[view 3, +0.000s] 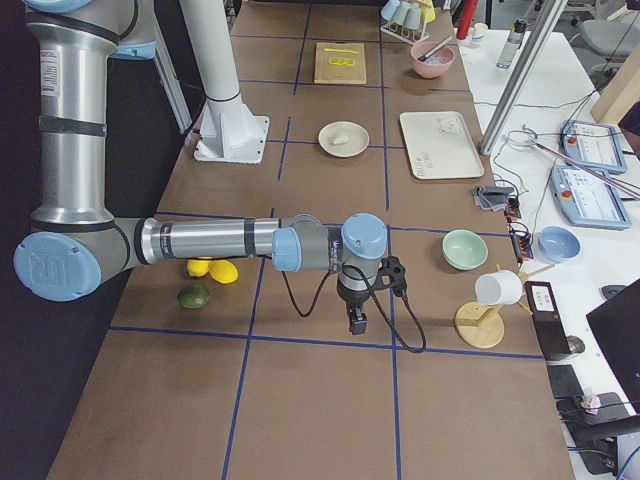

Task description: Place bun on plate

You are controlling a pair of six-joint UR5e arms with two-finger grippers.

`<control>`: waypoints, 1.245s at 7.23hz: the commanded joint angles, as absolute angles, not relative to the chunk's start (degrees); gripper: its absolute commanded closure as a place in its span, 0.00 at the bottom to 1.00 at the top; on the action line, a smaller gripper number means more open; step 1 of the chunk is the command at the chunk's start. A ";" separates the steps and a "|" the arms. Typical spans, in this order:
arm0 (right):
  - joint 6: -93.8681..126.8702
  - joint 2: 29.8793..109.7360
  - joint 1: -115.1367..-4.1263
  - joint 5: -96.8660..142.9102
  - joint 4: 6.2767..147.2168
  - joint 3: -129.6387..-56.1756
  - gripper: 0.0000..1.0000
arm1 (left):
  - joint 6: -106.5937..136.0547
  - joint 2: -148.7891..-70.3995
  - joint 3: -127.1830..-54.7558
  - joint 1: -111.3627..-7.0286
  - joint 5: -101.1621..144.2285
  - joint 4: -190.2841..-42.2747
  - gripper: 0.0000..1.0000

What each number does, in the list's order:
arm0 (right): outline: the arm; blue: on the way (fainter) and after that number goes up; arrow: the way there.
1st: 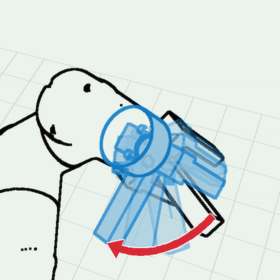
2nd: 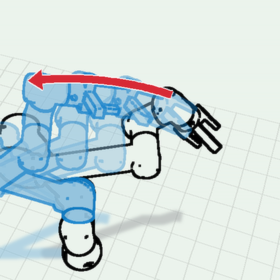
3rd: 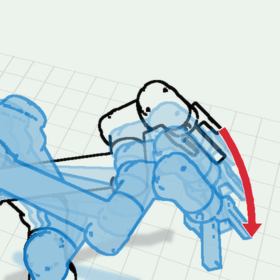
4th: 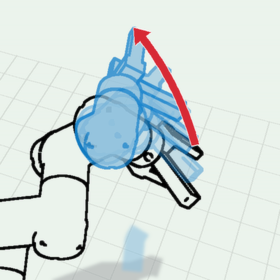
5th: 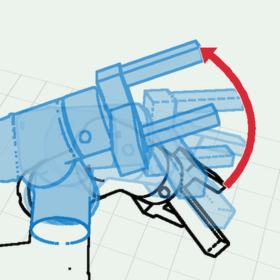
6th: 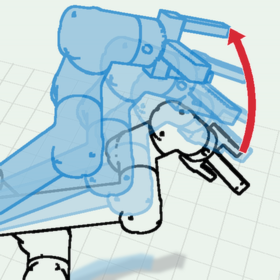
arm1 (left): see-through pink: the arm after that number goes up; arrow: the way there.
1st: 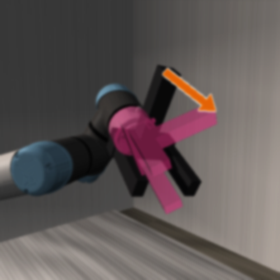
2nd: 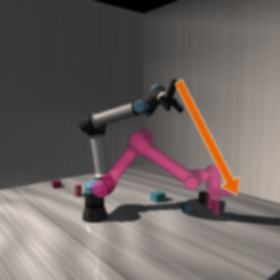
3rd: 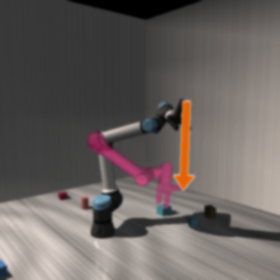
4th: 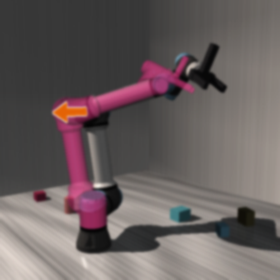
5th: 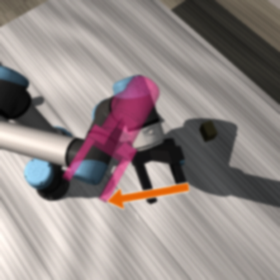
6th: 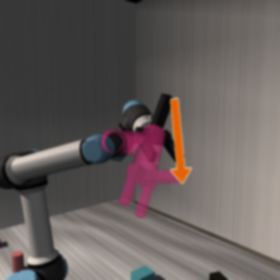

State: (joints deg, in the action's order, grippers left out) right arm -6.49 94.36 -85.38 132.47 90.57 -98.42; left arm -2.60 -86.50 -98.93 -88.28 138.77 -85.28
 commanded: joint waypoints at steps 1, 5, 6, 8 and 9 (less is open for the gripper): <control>-6.50 94.31 -85.43 132.80 90.53 -98.43 0.00 | -0.87 -86.58 -100.53 -88.33 135.19 -85.52 0.00; -6.59 93.60 -85.87 132.37 90.70 -97.03 0.00 | -0.97 -85.08 -102.30 -88.24 135.70 -85.43 0.00; -6.68 93.52 -85.78 132.45 90.79 -97.12 0.00 | -0.88 -85.08 -102.30 -88.24 135.79 -85.26 0.00; -9.74 93.69 -85.61 132.36 90.97 -97.03 0.00 | -0.88 -85.08 -102.39 -88.33 135.79 -85.08 0.00; -9.93 93.87 -85.61 132.36 90.97 -97.03 0.00 | -1.05 -84.90 -102.48 -88.33 135.79 -85.25 0.00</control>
